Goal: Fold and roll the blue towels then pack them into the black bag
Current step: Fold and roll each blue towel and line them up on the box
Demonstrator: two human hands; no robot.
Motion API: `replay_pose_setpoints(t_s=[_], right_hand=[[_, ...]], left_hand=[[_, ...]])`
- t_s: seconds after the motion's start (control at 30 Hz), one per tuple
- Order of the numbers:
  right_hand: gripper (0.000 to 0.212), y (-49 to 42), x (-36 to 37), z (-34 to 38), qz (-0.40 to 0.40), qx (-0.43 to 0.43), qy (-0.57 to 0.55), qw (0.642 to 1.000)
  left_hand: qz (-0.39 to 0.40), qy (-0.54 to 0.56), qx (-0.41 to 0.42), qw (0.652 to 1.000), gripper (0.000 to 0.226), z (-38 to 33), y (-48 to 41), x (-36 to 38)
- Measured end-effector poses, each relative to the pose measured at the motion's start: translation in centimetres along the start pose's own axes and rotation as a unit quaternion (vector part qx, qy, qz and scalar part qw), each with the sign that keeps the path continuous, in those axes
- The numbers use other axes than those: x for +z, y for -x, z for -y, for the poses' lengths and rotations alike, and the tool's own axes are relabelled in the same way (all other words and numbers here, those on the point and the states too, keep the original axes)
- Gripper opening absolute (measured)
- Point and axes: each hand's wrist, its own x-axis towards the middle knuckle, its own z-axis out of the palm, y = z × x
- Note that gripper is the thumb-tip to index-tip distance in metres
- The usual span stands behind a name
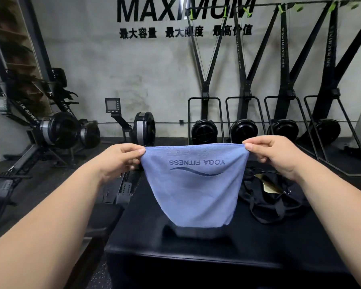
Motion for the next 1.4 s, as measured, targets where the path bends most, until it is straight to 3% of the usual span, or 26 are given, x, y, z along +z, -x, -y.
replay_pose_setpoints(t_s=[0.07, 0.1, 0.23, 0.3, 0.37, 0.43, 0.5, 0.67, 0.8, 0.9, 1.0, 1.1, 1.2, 1.27, 1.33, 1.4], right_hand=[[0.028, 0.0, -0.1, 0.7, 0.039, 0.019, -0.071, 0.997], [0.026, -0.1, -0.1, 1.2, 0.055, 0.022, -0.108, 0.992], [0.015, -0.6, 0.7, 1.4, 0.071, 0.038, -0.182, 0.980], [0.014, -1.0, 1.2, -0.4, 0.067, 0.078, -0.123, 0.987], [0.016, -1.2, 1.3, -3.8, 0.073, 0.134, 0.021, 0.988], [0.014, -1.0, 1.7, -8.0, 0.074, 0.170, 0.138, 0.973], [0.009, -0.2, 2.7, -12.2, 0.054, 0.192, 0.166, 0.966], [0.005, 0.5, 6.0, -18.8, -0.044, 0.211, 0.163, 0.963], [0.012, -1.5, 7.6, -20.9, -0.121, 0.215, 0.147, 0.958], [0.019, -3.1, 8.6, -21.6, -0.165, 0.196, 0.173, 0.951], [0.015, -4.2, 9.4, -22.2, -0.184, 0.167, 0.205, 0.947], [0.030, -3.7, 10.9, -24.1, -0.108, 0.149, 0.287, 0.940], [0.057, -0.5, 13.3, -27.3, 0.034, 0.161, 0.327, 0.931], [0.073, 1.8, 14.3, -29.4, 0.115, 0.149, 0.427, 0.884], [0.082, 3.0, 14.7, -30.7, 0.145, 0.110, 0.524, 0.832], [0.084, 2.5, 14.6, -31.2, 0.139, 0.095, 0.556, 0.814]], left_hand=[[0.060, 0.047, 0.001, 0.997, 0.078, -0.5, 0.2, -0.5], [0.087, 0.067, 0.008, 0.994, 0.076, -0.8, 0.2, -0.7], [0.120, 0.092, 0.010, 0.988, 0.026, -0.9, -0.3, 0.0], [0.069, 0.069, -0.032, 0.995, 0.022, 1.1, -1.3, 0.3], [-0.012, -0.006, -0.086, 0.996, 0.013, 4.5, -2.0, 0.2], [-0.057, -0.137, -0.143, 0.979, 0.011, 8.3, -1.8, 0.2], [-0.065, -0.208, -0.181, 0.959, 0.011, 11.8, -1.0, 1.0], [-0.146, -0.160, -0.196, 0.956, 0.016, 18.0, -1.4, 5.0], [-0.229, -0.051, -0.211, 0.949, 0.011, 19.8, -3.7, 7.2], [-0.250, -0.017, -0.209, 0.945, 0.013, 20.9, -5.8, 7.9], [-0.187, -0.092, -0.180, 0.961, 0.038, 22.1, -7.6, 8.4], [-0.035, -0.250, -0.144, 0.957, 0.078, 23.5, -6.8, 10.5], [0.051, -0.393, -0.097, 0.913, 0.084, 26.5, -4.1, 12.5], [0.085, -0.516, -0.071, 0.849, 0.081, 28.8, -2.5, 13.3], [0.092, -0.571, -0.073, 0.812, 0.081, 29.8, -2.2, 13.5], [0.102, -0.580, -0.072, 0.805, 0.082, 30.2, -3.2, 13.2]])
